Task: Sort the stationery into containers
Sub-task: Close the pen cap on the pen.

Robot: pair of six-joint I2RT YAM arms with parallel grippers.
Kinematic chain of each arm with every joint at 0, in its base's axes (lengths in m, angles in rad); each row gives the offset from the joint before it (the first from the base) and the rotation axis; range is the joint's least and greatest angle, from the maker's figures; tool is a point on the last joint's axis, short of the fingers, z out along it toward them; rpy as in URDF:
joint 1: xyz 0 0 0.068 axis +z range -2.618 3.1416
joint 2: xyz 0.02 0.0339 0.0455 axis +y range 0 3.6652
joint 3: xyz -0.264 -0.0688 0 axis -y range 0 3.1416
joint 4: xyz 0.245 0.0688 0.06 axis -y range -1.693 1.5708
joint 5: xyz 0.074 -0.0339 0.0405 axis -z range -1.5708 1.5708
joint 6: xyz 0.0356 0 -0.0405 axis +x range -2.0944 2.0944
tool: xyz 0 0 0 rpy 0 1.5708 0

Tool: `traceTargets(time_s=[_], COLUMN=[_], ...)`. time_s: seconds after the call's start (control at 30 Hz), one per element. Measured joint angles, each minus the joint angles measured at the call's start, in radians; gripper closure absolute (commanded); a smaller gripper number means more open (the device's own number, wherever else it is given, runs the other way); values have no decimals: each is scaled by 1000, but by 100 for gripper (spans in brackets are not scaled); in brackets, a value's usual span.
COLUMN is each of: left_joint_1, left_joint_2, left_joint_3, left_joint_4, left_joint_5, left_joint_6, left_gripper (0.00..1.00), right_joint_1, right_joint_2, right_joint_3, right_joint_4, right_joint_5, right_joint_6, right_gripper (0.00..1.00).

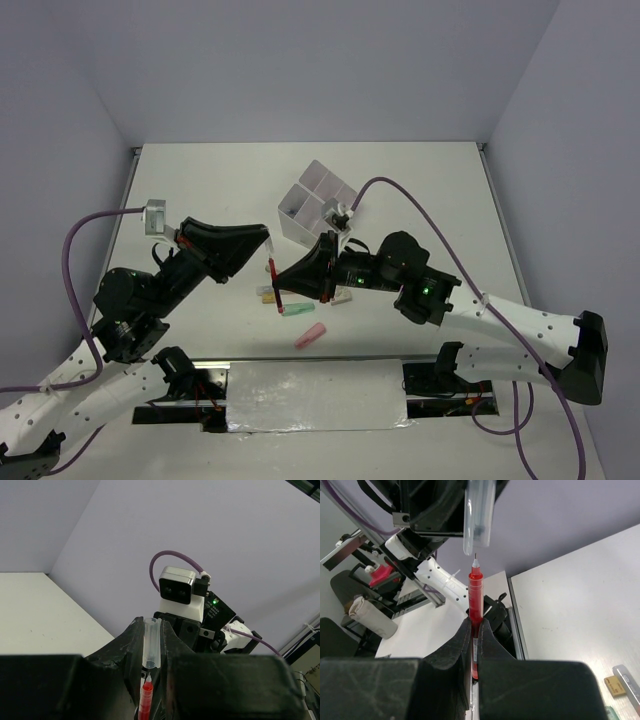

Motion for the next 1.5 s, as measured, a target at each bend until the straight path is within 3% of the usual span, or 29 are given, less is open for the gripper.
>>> traceTargets(time_s=[0.97,1.5], left_joint_1=[1,5], left_joint_2=[0,75], left_joint_3=[-10,51], left_joint_4=[-23,-90], left_joint_5=[-12,48], left_joint_6=[3,36], left_gripper=[100,100], right_joint_1=[-29,-54], right_joint_2=[26,2], right_joint_3=[56,92], right_joint_4=[-31,-154], right_joint_5=[7,25], right_joint_6=[-27,-141], right_gripper=[100,100])
